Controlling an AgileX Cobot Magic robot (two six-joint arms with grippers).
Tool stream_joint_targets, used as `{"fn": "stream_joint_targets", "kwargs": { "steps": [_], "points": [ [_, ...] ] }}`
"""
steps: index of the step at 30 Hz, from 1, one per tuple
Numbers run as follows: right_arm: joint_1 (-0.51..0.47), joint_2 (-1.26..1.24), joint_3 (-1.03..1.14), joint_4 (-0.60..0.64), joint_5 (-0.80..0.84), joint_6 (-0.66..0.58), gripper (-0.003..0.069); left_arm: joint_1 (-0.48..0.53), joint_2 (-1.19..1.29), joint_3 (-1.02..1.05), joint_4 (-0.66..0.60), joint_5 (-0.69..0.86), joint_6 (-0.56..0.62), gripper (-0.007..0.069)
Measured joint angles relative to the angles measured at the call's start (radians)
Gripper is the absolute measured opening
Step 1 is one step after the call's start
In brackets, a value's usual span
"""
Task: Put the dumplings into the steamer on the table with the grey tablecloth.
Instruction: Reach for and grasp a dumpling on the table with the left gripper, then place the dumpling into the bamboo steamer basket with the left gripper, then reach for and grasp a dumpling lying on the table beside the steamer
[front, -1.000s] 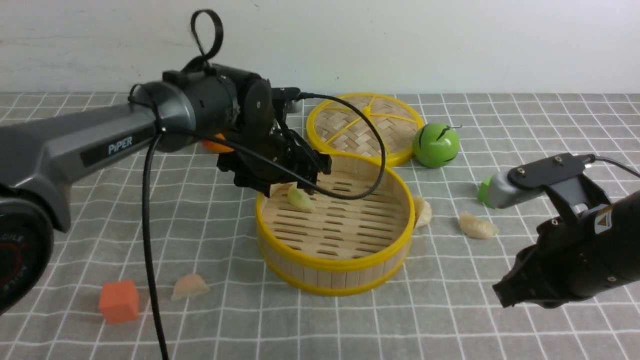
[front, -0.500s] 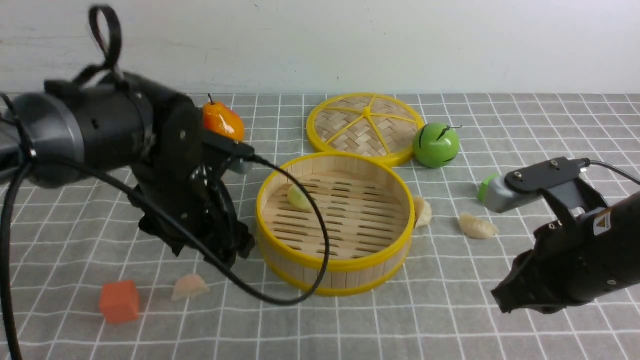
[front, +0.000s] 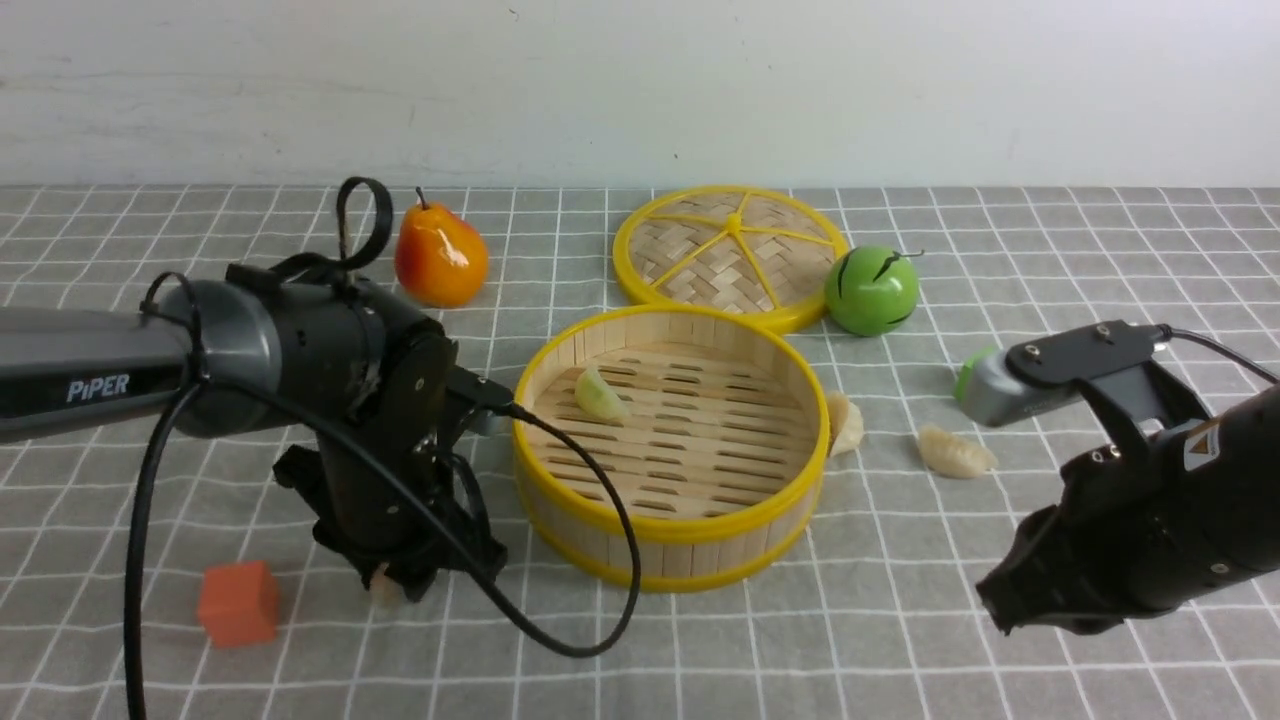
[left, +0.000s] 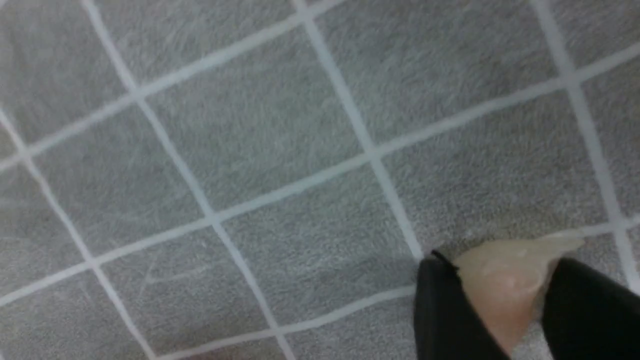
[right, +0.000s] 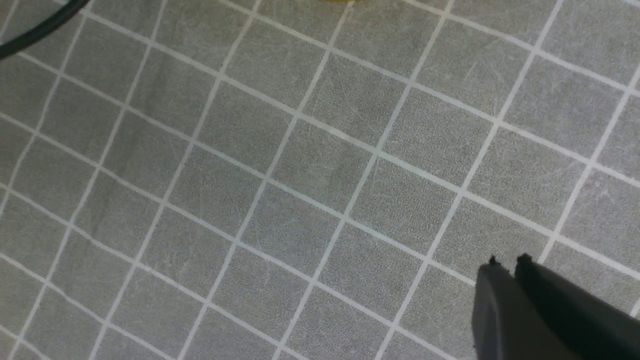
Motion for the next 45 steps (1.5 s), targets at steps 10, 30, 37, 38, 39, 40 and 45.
{"fn": "stream_joint_targets", "kwargs": {
  "steps": [10, 30, 37, 38, 39, 40, 45],
  "points": [
    [0.000, 0.000, 0.000, 0.008, -0.013, -0.015, 0.0059, 0.002, -0.146, -0.047, -0.078, 0.044, -0.062, 0.0165],
    [0.000, 0.071, -0.002, 0.039, -0.071, -0.018, 0.0078, 0.002, 0.029, -0.186, -0.530, -0.197, 0.010, 0.0307],
    [0.000, 0.080, -0.014, -0.039, -0.097, -0.007, 0.0101, 0.002, 0.011, -0.188, -0.532, -0.177, 0.047, 0.0523],
    [0.000, 0.082, -0.018, -0.041, -0.106, 0.000, 0.0104, 0.002, 0.004, -0.188, -0.532, -0.170, 0.048, 0.0530],
    [0.000, 0.101, -0.049, -0.050, -0.152, 0.039, 0.0121, 0.002, -0.024, -0.190, -0.530, -0.149, 0.048, 0.0538],
    [0.000, 0.120, -0.076, -0.053, -0.175, 0.059, 0.0136, 0.002, -0.049, -0.195, -0.529, -0.134, 0.050, 0.0537],
    [0.000, 0.280, -0.252, -0.057, -0.224, 0.085, 0.0243, 0.002, -0.201, -0.234, -0.528, -0.111, 0.070, 0.0482]
  ]
}}
